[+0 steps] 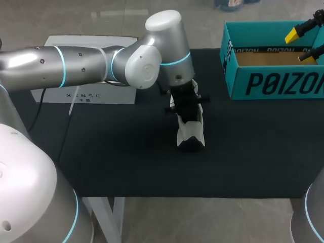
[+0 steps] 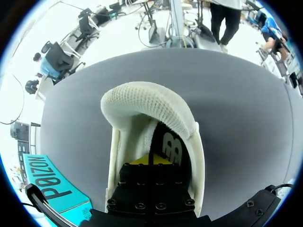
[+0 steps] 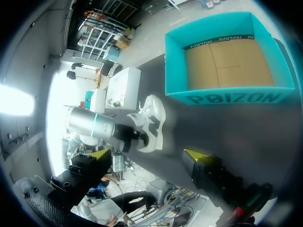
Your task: Take the shoe out of the shoebox, open the shoe tongue, remove and reinsert the insole, then place the shoe into the shoebox
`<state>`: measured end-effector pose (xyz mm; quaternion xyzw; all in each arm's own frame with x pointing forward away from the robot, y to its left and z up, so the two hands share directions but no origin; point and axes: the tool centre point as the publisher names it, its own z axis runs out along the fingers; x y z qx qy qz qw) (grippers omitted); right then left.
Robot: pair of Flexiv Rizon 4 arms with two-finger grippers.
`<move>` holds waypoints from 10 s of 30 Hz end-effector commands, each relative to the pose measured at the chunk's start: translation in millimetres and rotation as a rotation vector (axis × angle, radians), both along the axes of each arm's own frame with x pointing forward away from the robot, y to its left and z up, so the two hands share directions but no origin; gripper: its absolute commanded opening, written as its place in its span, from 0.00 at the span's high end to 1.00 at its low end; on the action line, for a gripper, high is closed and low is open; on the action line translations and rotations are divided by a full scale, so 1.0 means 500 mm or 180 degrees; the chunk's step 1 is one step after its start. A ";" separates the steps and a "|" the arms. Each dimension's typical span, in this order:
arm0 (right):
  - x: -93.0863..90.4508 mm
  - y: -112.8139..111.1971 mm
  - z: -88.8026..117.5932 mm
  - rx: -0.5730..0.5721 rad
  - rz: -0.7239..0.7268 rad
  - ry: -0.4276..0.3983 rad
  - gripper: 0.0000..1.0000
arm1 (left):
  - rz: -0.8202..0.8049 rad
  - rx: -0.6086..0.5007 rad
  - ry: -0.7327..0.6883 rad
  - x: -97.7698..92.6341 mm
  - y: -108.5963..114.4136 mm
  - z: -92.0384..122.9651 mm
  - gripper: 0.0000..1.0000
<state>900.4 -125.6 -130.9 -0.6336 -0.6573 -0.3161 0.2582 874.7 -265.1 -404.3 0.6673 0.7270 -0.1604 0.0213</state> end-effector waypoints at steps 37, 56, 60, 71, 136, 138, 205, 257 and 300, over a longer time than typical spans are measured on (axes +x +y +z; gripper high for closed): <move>0.001 0.000 0.000 -0.0008 0.0000 0.0004 0.00 | 0.0124 0.0450 -0.0401 0.077 0.030 0.086 0.00; 0.001 0.000 0.000 -0.0008 0.0000 0.0004 0.00 | 0.0325 0.0608 -0.0665 0.138 0.074 0.171 0.00; 0.001 0.000 0.000 -0.0008 0.0000 0.0004 0.00 | 0.0416 0.0569 -0.0705 0.164 0.080 0.189 0.00; 0.001 0.000 0.000 -0.0008 0.0000 0.0004 0.00 | 0.0516 0.0452 -0.0621 0.171 0.041 0.185 1.00; 0.001 0.000 0.000 -0.0008 0.0000 0.0004 0.00 | 0.2682 0.1272 0.1120 -0.035 0.044 0.234 1.00; 0.001 0.000 0.000 -0.0008 0.0000 0.0004 0.00 | 0.2682 0.1272 0.1120 -0.035 0.044 0.234 1.00; 0.001 0.000 0.000 -0.0008 0.0000 0.0004 0.00 | 0.4262 0.0996 0.0610 -0.151 0.058 0.008 1.00; 0.001 0.000 0.000 -0.0008 0.0000 0.0004 0.00 | 0.0781 0.1350 0.0240 -0.013 0.272 0.303 1.00; 0.001 0.000 0.000 -0.0008 0.0000 0.0004 0.00 | -0.0132 0.1428 -0.0515 0.209 0.718 0.372 1.00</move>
